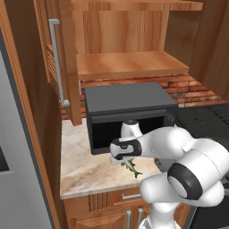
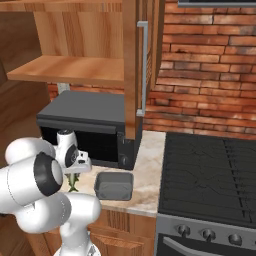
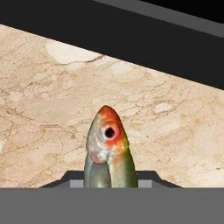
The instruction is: Retrieve the tupperware from the cabinet, then place the raw meat into the tupperware to avoid contamination.
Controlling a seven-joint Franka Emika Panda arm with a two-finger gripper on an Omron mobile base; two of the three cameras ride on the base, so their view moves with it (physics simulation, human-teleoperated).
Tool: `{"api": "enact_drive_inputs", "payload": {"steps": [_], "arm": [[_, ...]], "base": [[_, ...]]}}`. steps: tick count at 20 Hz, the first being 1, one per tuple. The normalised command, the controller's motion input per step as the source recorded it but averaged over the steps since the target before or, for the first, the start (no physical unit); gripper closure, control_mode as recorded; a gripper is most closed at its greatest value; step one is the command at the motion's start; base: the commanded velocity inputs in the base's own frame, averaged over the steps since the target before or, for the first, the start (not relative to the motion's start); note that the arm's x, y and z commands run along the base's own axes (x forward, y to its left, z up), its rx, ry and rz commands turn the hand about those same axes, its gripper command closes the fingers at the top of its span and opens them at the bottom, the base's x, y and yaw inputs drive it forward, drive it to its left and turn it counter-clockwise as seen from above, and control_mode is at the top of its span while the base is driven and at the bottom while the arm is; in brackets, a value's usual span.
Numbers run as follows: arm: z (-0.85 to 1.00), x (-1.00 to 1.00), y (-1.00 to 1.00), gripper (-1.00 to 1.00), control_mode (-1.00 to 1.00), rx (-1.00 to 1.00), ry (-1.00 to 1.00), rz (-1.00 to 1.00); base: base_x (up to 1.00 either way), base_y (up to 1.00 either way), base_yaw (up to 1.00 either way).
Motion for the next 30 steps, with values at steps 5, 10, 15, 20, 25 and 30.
{"api": "enact_drive_inputs", "payload": {"steps": [5,10,15,20,25,30], "arm": [[-0.11,-0.22,-0.12,1.0,-1.0,0.01,0.0,0.01],[0.0,0.0,0.0,1.0,-1.0,0.0,0.0,0.0],[0.16,-0.13,-0.04,1.0,-1.0,0.0,0.0,-0.04],[0.35,-0.18,-0.05,1.0,-1.0,0.0,0.0,-0.05],[0.42,-0.18,-0.04,1.0,-1.0,0.0,0.0,-0.05],[0.39,-0.16,-0.03,1.0,-1.0,0.0,0.0,-0.06]], "base": [[0.0,0.0,0.0],[0.0,0.0,0.0],[0.0,0.0,0.0],[0.0,0.0,0.0],[0.0,0.0,0.0],[0.0,0.0,0.0]]}}
